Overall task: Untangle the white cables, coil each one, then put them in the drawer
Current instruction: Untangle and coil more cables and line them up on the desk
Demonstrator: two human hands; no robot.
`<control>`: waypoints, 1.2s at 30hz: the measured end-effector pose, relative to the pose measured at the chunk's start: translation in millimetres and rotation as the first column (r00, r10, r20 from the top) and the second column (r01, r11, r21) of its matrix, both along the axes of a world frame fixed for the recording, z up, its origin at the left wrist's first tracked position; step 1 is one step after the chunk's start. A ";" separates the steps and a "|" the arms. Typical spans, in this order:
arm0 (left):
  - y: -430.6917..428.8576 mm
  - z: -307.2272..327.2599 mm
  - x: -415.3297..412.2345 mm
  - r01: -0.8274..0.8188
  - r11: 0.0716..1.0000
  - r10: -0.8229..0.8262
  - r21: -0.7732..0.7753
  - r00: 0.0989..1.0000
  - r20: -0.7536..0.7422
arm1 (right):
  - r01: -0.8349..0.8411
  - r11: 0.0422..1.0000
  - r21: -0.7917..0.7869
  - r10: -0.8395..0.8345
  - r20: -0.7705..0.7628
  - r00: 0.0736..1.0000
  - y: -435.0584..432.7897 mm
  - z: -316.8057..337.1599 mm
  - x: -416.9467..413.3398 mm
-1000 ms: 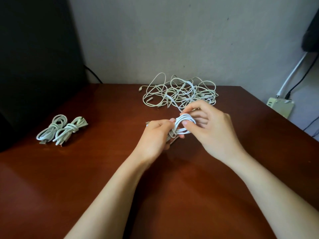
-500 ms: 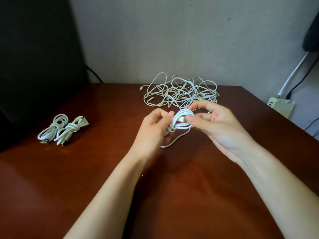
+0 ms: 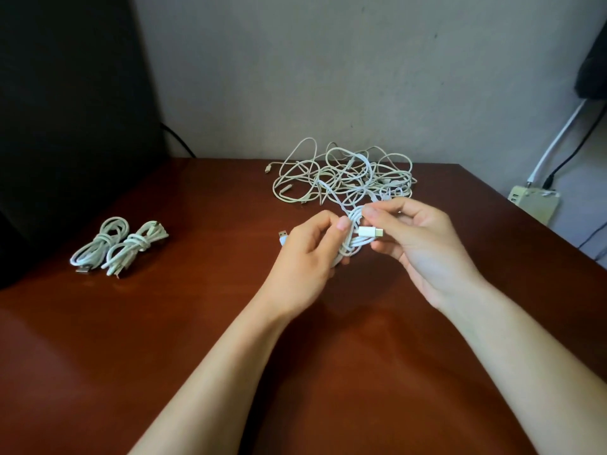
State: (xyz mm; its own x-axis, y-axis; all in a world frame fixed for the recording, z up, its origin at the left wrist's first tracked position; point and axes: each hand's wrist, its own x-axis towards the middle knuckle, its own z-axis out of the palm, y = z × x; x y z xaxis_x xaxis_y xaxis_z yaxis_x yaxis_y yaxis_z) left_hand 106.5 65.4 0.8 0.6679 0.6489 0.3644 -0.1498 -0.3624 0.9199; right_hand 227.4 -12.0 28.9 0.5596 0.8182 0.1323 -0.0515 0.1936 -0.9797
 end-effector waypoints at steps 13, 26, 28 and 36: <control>-0.9 -1.1 -0.2 -0.216 0.885 0.256 0.412 0.966 -0.045 | 0.058 0.998 -0.011 -0.059 -0.086 0.995 1.5 0.0 11.1; -6.2 -6.1 3.7 -0.131 0.959 0.149 0.251 0.987 -0.056 | -0.096 0.990 -0.099 0.081 -0.144 0.986 -1.8 3.0 16.6; -5.9 -6.1 5.2 -0.100 0.977 0.112 0.189 0.992 -0.055 | -0.084 0.993 -0.082 0.072 -0.139 0.988 -0.9 2.2 15.3; -7.2 -6.8 8.7 -0.024 1.000 0.024 0.013 0.999 -0.036 | 0.111 0.993 0.042 -0.118 0.452 0.884 -0.6 -3.1 21.3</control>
